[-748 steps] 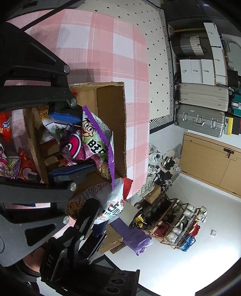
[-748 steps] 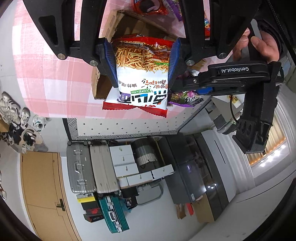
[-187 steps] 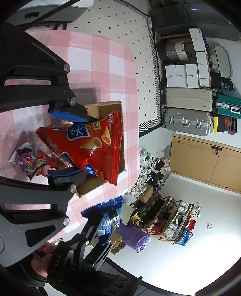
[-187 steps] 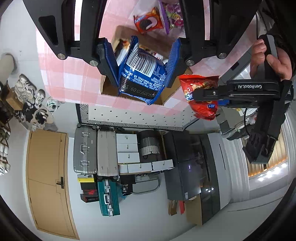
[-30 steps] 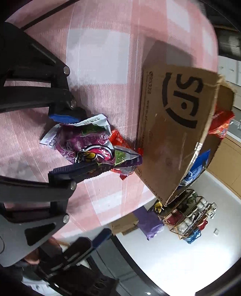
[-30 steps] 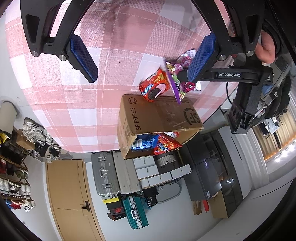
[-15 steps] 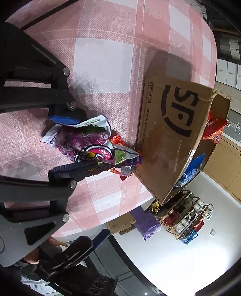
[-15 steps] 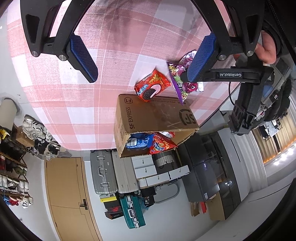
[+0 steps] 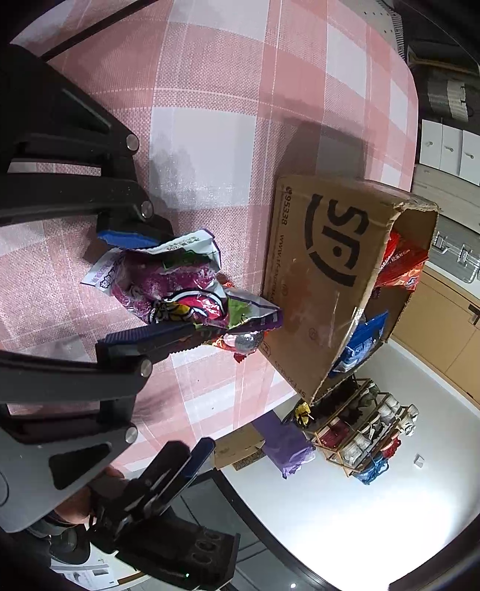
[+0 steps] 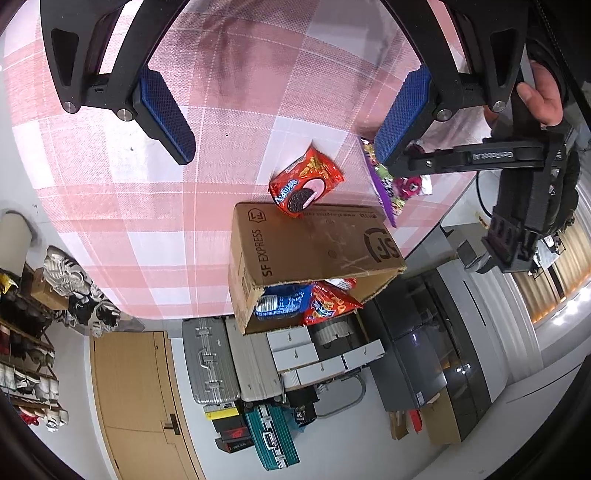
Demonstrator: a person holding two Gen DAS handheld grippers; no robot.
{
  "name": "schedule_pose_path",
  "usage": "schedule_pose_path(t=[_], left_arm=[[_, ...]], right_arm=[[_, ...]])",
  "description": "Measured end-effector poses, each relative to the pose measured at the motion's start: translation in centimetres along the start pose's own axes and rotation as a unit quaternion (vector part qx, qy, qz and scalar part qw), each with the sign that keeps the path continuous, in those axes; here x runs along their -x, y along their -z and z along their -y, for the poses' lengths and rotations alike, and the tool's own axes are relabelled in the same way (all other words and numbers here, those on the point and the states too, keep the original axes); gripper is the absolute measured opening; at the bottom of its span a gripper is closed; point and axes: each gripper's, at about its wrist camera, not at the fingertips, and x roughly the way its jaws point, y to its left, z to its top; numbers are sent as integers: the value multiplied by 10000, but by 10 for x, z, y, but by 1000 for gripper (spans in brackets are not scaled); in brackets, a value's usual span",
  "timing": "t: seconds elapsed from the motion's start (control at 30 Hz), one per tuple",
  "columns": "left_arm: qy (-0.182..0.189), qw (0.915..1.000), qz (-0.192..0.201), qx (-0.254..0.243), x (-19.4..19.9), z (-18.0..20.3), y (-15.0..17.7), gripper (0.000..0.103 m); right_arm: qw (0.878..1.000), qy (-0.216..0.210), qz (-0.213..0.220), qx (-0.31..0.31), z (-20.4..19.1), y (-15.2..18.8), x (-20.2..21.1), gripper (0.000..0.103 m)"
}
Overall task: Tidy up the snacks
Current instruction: 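Grasp the purple candy bag with the left gripper, then hold the purple candy bag in the left gripper while the right gripper grasps the red Oreo pack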
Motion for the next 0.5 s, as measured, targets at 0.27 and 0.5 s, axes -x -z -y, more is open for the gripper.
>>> schedule_pose_path(t=[0.27, 0.5], left_arm=[[-3, 10000, 82, 52, 15, -14, 4, 32], [22, 9996, 193, 217, 32, -28, 7, 32]], right_arm=[[9995, -62, -63, -297, 5, -8, -15, 99], [9987, -90, -315, -396, -1, -14, -45, 99]])
